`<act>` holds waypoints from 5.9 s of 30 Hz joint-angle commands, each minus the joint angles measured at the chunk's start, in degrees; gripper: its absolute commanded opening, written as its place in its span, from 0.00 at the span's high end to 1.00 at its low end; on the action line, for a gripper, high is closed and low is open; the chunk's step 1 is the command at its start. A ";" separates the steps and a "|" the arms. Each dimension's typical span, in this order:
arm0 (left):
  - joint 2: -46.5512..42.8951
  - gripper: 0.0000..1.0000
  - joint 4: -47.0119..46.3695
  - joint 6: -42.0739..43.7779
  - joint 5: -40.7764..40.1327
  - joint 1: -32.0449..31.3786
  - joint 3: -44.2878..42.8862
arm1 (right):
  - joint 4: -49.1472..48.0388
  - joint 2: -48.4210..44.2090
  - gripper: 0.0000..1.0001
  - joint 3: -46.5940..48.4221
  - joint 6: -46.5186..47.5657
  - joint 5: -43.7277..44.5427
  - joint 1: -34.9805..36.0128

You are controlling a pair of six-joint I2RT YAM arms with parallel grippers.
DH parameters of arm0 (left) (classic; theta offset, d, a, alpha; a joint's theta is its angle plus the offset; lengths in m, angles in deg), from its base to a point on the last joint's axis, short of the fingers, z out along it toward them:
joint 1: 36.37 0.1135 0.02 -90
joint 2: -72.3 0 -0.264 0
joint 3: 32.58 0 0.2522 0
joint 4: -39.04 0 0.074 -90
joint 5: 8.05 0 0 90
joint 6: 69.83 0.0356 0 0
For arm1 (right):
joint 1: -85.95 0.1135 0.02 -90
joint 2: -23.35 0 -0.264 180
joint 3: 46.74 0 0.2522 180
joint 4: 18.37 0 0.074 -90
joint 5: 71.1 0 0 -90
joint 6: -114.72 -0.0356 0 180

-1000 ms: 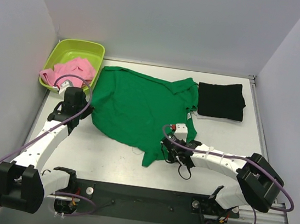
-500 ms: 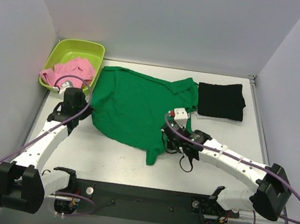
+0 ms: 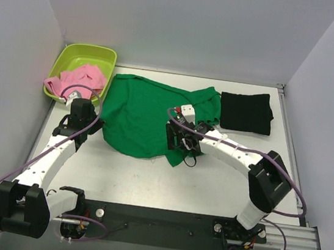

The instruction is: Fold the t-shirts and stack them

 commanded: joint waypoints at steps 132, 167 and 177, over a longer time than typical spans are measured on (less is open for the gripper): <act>-1.55 1.00 -3.23 1.41 2.14 0.46 1.24 | -8.47 -0.55 0.53 -12.05 -0.53 1.32 -4.76; -1.81 1.00 -3.41 1.58 2.14 0.46 1.68 | -9.97 4.90 0.76 -3.60 -3.08 2.19 1.29; -3.65 1.00 -1.04 2.28 2.05 0.38 -0.42 | -4.36 -6.23 1.00 -4.31 0.35 8.78 3.39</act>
